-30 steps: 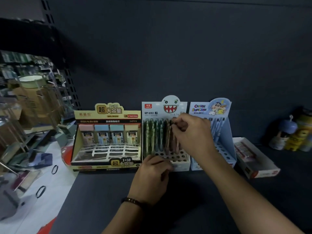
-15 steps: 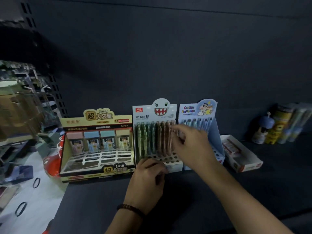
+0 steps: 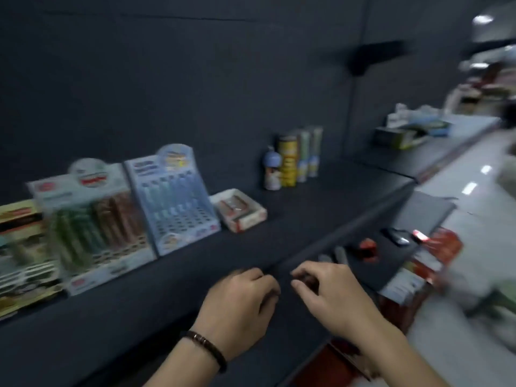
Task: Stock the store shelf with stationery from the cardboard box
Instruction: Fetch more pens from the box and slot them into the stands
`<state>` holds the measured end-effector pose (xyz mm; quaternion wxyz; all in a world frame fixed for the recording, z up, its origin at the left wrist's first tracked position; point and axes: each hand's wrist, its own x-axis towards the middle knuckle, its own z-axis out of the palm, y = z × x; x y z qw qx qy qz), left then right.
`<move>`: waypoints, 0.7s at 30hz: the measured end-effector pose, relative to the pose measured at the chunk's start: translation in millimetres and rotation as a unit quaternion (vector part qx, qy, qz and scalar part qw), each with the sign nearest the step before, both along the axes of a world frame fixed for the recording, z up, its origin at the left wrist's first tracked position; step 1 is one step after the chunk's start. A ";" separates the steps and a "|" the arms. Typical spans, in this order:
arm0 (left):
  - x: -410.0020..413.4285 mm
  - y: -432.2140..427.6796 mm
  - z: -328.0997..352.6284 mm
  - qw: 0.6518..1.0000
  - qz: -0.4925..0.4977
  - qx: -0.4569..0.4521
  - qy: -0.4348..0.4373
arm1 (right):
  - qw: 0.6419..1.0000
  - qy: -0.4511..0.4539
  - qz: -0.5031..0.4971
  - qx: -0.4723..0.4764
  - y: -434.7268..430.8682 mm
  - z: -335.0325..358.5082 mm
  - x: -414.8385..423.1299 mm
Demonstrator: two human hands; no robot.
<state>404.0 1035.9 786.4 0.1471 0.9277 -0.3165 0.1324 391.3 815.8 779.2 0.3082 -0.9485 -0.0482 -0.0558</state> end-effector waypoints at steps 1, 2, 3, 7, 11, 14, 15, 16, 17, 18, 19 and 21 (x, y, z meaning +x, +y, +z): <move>-8.3 -30.7 -8.9 0.999 -0.020 0.020 0.016 | 1.000 0.016 -0.021 -0.005 -33.0 -11.1 -18.3; -18.4 -66.0 -18.4 0.998 -0.045 0.038 0.032 | 0.998 0.031 -0.046 -0.008 -69.2 -21.2 -41.8; -29.2 -101.0 -28.1 0.995 -0.069 0.055 0.050 | 0.996 0.047 -0.074 -0.011 -104.8 -31.5 -67.1; -86.2 -242.1 -71.1 0.968 -0.165 0.124 0.143 | 0.975 0.121 -0.188 -0.001 -240.4 -78.5 -177.9; -147.0 -365.7 -119.4 0.914 -0.259 0.207 0.233 | 0.926 0.241 -0.291 0.014 -346.6 -132.8 -294.6; -185.6 -440.9 -151.5 0.856 -0.315 0.287 0.292 | 0.883 0.289 -0.367 0.042 -407.2 -161.7 -377.7; -196.1 -464.9 -162.8 0.841 -0.327 0.311 0.299 | 0.867 0.301 -0.393 0.058 -424.0 -169.5 -402.0; -206.0 -488.7 -174.3 0.828 -0.337 0.332 0.302 | 0.850 0.312 -0.419 0.072 -439.9 -179.8 -424.0; -213.4 -507.8 -183.5 0.817 -0.342 0.348 0.306 | 0.835 0.320 -0.440 0.083 -452.6 -188.0 -440.3; -221.2 -530.7 -194.8 0.804 -0.350 0.366 0.312 | 0.818 0.333 -0.459 0.094 -467.2 -198.1 -455.8; -230.3 -558.2 -208.5 0.787 -0.364 0.384 0.317 | 0.800 0.348 -0.477 0.106 -483.8 -210.1 -471.3; -245.7 -613.3 -235.1 0.748 -0.393 0.430 0.317 | 0.773 0.375 -0.497 0.121 -518.2 -232.8 -494.5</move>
